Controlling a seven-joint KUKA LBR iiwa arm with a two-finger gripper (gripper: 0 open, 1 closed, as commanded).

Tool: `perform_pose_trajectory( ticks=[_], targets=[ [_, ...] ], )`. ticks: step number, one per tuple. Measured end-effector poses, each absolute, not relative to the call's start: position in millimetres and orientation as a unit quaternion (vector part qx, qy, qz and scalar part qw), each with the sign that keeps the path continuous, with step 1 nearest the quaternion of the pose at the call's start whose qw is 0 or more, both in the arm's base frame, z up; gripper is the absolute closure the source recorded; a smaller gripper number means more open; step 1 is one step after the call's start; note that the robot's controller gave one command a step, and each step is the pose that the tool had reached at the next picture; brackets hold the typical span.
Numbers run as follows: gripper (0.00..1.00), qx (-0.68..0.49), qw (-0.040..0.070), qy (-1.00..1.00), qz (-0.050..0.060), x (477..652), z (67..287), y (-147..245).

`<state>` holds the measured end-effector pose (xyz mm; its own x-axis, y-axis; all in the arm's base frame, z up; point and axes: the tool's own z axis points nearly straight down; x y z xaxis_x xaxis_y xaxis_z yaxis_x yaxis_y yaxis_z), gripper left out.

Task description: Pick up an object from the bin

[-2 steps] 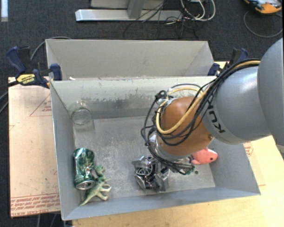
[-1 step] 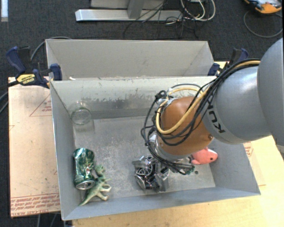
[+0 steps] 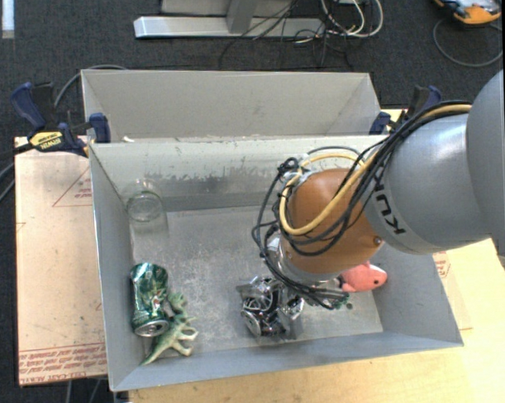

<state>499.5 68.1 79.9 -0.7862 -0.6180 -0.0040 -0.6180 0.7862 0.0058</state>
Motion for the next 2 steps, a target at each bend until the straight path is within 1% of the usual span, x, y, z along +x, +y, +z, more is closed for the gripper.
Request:
perform_pose_trajectory(
  ticks=[2],
  targets=[
    [1.00,-0.327,0.003,0.945,0.003,500.6,109.2,68.5]
  ],
)
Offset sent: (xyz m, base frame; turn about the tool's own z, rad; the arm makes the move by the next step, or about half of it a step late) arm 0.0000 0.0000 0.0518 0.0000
